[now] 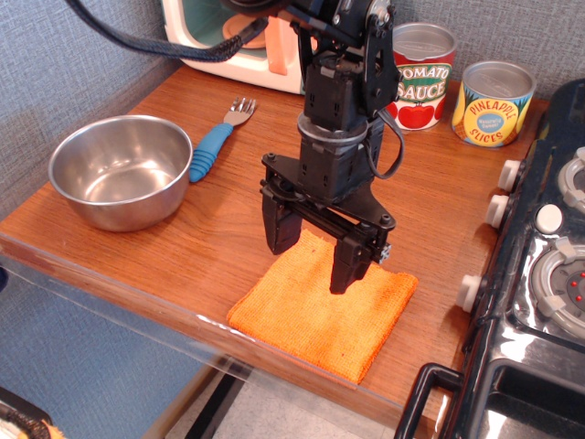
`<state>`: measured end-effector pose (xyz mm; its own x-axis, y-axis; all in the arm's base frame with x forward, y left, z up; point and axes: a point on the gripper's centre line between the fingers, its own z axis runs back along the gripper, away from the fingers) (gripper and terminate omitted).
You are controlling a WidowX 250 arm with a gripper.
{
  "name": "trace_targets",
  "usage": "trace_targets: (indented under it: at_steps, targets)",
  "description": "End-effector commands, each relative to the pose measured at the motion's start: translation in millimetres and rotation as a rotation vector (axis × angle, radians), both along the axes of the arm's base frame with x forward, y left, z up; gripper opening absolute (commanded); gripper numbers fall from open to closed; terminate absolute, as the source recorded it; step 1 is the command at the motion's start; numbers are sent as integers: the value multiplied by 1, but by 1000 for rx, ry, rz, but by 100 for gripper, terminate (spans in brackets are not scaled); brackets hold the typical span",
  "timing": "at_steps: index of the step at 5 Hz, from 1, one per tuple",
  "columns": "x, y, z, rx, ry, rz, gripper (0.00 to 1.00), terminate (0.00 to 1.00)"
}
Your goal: Slide the silver pot in front of the canned goods on the other side of the chocolate.
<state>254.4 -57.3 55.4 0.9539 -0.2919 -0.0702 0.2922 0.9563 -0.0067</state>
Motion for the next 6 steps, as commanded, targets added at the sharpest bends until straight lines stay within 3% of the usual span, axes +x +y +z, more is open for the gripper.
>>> trace_targets:
  at_steps: [1, 2, 3, 4, 5, 6]
  targets:
    - [0, 0, 0, 0, 0, 0, 100, 0]
    - [12, 23, 16, -5, -26, 50, 100, 0]
    - [29, 52, 50, 29, -102, 92, 100, 0]
    - [32, 88, 68, 60, -141, 141, 100, 0]
    - [30, 123, 57, 130, -103, 165, 100, 0]
    - [27, 143, 42, 143, -78, 194, 100, 0]
